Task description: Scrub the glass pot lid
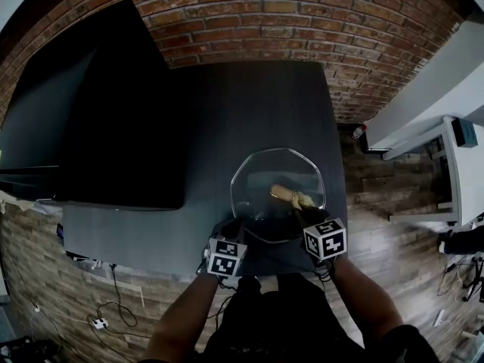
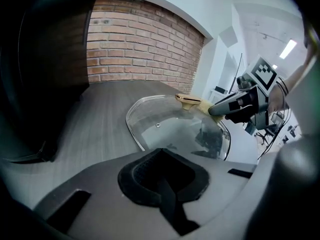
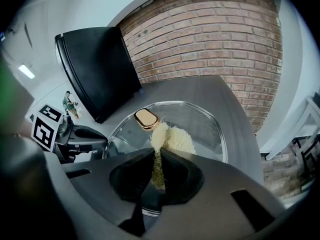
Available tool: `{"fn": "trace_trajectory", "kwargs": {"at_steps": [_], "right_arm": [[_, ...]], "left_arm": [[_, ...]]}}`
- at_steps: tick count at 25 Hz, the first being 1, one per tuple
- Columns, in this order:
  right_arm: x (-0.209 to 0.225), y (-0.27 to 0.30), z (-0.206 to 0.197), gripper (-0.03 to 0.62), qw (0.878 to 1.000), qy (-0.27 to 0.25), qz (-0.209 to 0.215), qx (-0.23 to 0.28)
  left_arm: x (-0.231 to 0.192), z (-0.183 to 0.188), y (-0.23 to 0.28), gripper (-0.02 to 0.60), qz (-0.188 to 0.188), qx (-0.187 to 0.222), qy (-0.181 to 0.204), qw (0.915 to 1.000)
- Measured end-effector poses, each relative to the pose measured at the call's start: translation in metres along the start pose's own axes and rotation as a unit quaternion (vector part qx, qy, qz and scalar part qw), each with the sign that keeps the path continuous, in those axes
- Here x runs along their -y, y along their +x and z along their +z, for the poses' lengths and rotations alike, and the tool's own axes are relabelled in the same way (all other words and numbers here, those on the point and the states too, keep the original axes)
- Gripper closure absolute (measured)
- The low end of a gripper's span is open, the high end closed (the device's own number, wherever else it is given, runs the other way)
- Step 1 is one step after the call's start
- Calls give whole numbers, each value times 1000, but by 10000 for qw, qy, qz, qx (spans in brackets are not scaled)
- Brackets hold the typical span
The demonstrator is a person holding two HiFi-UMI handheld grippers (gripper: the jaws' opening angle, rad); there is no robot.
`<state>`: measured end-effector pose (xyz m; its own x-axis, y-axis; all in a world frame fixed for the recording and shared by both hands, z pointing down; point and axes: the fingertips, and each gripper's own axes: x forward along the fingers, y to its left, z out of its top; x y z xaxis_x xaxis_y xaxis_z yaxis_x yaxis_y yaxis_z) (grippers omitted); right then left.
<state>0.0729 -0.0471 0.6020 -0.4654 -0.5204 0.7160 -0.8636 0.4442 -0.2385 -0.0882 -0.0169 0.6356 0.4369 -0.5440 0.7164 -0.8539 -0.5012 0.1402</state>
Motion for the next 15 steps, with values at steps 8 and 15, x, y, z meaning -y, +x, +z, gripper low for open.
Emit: {"fn": "trace_trajectory", "kwargs": {"at_steps": [8, 15], "right_arm": [[-23, 3, -3, 553, 9993, 374, -21, 54], [-40, 9, -3, 553, 9987, 494, -20, 83]], "left_arm": [[0, 2, 1, 549, -146, -4, 132, 9998], [2, -2, 1, 549, -263, -60, 203, 9994]]}}
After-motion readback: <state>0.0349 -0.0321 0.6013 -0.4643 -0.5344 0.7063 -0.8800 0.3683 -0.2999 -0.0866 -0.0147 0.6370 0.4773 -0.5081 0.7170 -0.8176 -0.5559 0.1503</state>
